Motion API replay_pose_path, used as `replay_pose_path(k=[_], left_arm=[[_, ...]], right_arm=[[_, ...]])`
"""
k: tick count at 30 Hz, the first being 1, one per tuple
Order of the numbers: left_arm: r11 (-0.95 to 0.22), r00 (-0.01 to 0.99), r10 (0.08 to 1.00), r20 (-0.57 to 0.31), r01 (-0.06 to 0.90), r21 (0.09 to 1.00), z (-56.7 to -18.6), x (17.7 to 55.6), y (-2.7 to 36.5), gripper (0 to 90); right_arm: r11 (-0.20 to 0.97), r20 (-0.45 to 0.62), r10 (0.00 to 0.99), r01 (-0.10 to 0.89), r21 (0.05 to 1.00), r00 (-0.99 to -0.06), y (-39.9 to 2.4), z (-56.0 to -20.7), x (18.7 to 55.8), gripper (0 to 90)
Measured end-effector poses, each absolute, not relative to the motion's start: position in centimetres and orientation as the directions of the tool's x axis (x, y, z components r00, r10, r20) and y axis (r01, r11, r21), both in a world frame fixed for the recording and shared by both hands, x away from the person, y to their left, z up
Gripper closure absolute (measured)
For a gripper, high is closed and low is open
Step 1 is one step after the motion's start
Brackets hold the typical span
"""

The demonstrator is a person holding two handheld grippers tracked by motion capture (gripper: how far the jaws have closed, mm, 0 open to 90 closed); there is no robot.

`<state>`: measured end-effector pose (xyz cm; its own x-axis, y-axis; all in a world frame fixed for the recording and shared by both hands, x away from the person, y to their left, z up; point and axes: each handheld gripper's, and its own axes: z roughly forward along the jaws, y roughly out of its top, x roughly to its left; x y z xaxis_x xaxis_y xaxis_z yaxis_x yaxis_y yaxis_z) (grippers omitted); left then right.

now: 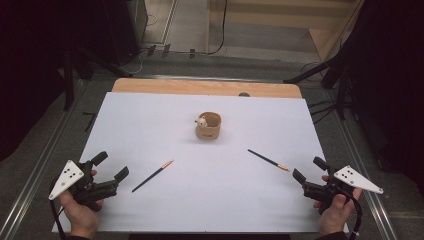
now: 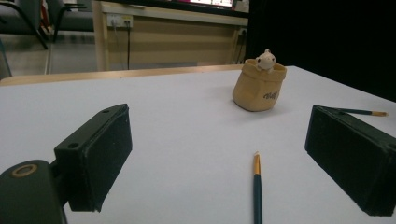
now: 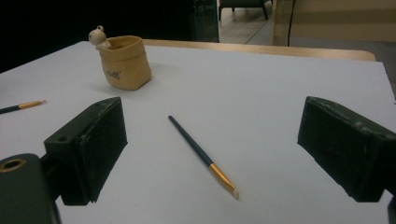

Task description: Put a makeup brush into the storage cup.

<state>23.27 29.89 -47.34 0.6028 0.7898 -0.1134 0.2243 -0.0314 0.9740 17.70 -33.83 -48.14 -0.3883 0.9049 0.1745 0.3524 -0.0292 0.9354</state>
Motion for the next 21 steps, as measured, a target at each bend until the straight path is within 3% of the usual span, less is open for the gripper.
replay_pose_path(k=[15, 21], left_arm=[[-0.046, 0.615, 0.782, -0.104, 0.223, 0.974, -47.3, 23.3, 29.4, 7.7], [-0.041, 0.609, 0.786, -0.11, 0.228, 0.973, -47.3, 22.9, 29.6, 7.7]], right_arm=[[-0.057, 0.197, 0.901, 0.346, 0.937, -0.386, -32.8, -47.3, 18.6, 10.3], [-0.005, 0.153, 0.902, 0.346, 0.938, -0.404, -31.5, -46.6, 19.3, 11.4]])
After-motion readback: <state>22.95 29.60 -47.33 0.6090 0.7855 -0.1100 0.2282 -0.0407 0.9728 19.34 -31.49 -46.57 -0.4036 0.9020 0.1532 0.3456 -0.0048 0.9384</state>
